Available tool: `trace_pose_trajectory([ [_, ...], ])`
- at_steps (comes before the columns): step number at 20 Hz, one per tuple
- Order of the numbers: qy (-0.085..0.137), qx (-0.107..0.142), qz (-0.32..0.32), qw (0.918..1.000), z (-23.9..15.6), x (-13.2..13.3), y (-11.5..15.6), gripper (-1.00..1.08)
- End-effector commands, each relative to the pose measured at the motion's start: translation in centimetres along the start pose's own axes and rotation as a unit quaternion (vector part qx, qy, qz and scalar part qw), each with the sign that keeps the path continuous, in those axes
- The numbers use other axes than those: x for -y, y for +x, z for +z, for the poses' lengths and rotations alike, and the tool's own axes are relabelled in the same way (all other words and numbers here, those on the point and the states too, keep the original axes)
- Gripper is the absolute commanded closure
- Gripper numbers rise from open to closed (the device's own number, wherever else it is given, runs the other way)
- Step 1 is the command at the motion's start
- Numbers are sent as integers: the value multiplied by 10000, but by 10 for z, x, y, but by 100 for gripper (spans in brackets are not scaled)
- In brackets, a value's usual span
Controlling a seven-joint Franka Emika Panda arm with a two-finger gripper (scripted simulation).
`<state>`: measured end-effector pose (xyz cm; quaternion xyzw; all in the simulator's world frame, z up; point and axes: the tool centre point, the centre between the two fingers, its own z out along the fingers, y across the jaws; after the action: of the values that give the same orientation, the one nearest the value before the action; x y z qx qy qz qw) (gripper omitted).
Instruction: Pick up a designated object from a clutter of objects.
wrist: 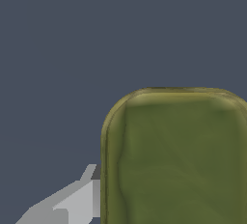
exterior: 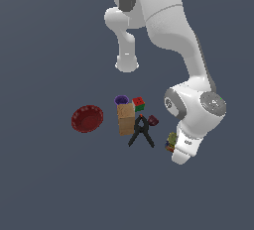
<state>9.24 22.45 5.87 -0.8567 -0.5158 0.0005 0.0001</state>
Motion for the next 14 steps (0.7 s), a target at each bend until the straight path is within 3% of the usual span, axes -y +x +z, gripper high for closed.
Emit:
trace_pose_trajectory([
  [1, -4, -4, 0, 10000, 0, 0, 0, 108],
  [14, -3, 0, 1, 10000, -3, -1, -3, 108],
])
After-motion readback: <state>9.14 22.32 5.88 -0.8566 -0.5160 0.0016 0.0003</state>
